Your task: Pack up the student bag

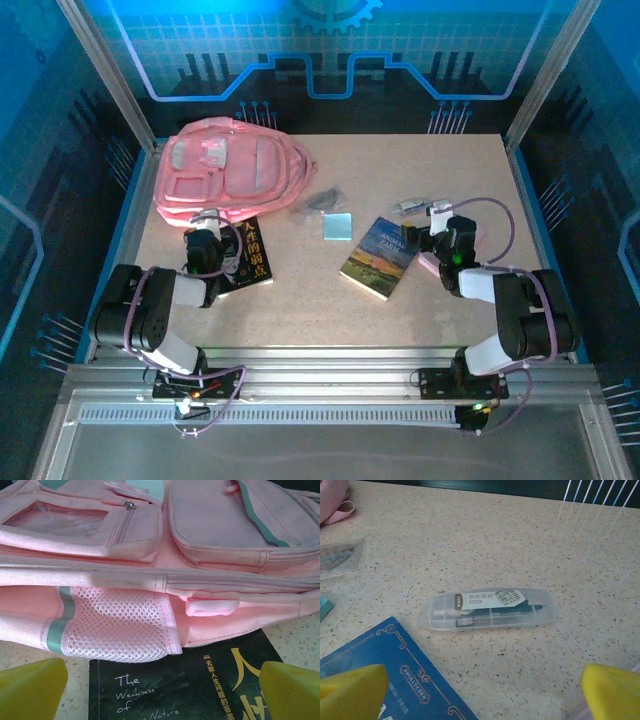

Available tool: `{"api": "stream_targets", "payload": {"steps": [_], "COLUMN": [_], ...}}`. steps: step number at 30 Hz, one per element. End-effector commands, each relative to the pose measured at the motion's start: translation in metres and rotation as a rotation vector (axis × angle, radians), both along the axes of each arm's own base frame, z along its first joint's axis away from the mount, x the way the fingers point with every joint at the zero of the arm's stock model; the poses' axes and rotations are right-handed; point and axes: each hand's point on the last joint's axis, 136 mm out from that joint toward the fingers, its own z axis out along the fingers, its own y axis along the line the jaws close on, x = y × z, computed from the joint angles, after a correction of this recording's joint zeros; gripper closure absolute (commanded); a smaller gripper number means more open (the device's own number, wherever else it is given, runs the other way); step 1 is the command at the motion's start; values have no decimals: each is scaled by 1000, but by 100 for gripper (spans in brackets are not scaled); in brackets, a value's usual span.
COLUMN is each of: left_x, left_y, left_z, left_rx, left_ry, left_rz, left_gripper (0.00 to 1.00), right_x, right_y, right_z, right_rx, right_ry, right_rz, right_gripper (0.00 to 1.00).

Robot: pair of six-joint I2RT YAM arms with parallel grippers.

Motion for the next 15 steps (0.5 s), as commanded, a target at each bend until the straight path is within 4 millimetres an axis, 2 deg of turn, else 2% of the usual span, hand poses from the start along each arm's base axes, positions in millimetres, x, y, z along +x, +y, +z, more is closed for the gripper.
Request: {"api": "stream_targets", "payload": {"steps": [1,15], "left_x": [10,11], "left_y": [-2,-2], "left_z": [16,16], "left_rx": [22,15], "left_ry": [-55,-55], "left_rz": [-7,-9], "left_gripper": [1,1], "right_x": [1,1], "right_y": [-7,-8], "right_z": [0,-1], "right_rx": [-10,-10], "right_ry": [-19,-16], "right_rz": [-15,-18], "right_gripper": [0,0]}}
